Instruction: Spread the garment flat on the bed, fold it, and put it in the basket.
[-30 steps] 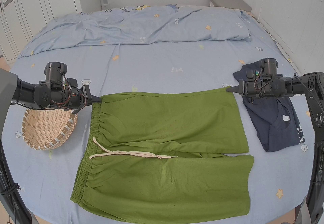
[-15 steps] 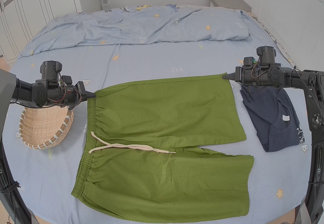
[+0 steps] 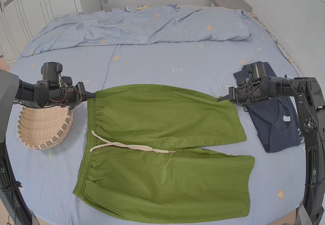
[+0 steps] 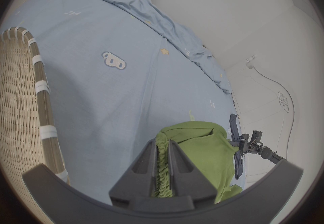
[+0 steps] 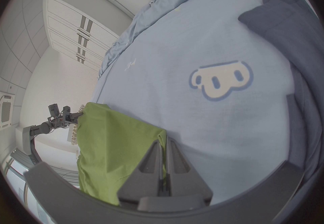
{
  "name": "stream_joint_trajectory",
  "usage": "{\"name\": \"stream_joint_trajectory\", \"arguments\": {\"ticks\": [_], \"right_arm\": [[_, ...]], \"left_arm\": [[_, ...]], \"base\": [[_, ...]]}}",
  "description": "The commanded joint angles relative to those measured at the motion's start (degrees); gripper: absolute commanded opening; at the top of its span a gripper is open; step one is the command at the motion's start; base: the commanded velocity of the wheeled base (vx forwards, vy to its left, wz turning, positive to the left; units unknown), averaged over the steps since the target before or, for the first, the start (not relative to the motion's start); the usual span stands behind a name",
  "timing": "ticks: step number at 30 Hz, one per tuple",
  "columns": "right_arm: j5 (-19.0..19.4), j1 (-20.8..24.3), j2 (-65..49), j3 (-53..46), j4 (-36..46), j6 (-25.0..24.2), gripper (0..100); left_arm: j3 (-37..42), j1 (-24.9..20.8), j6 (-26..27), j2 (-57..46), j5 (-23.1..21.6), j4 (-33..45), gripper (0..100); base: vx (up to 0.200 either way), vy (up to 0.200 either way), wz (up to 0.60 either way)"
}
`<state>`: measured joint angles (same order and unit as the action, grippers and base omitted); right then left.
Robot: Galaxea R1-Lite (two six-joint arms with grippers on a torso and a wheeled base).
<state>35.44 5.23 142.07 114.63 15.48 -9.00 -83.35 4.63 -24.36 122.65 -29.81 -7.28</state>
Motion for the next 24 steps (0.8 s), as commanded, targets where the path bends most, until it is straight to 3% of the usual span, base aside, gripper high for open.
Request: {"name": "stream_joint_trajectory", "arguments": {"ticks": [1,4,9,10,11,13,24], "right_arm": [[-3.9,0.4,0.6,0.0,-4.1,0.1,0],[-5.7,0.5,-1.0,0.0,-10.2,0.0,0],[-7.2,1.7,-7.4,0.0,-31.7,-1.9,0],[-7.2,1.7,-7.4,0.0,-31.7,-1.9,0],[-8.3,2.0,-9.4,-4.1,-40.3,-5.3,0],[-8.9,2.1,-10.0,-6.8,-45.3,-6.6,0],[-8.5,2.6,-8.4,-6.7,-40.7,-6.5,0]], "left_arm": [[0.3,-0.2,0.0,0.2,0.0,0.0,0],[0.5,-0.2,0.0,0.0,-0.1,0.0,0],[0.7,-0.6,0.1,0.0,-0.1,0.1,0],[0.7,-0.6,0.1,0.0,-0.1,0.1,0],[0.7,-0.6,0.1,0.0,-0.1,0.1,0],[0.8,-0.6,0.1,0.0,-0.1,0.1,0],[0.5,-0.2,0.1,0.3,0.0,0.0,0]], "base": [[0.0,0.0,0.0],[0.0,0.0,0.0],[0.0,0.0,0.0],[0.0,0.0,0.0],[0.0,0.0,0.0],[0.0,0.0,0.0],[0.0,0.0,0.0]]}}
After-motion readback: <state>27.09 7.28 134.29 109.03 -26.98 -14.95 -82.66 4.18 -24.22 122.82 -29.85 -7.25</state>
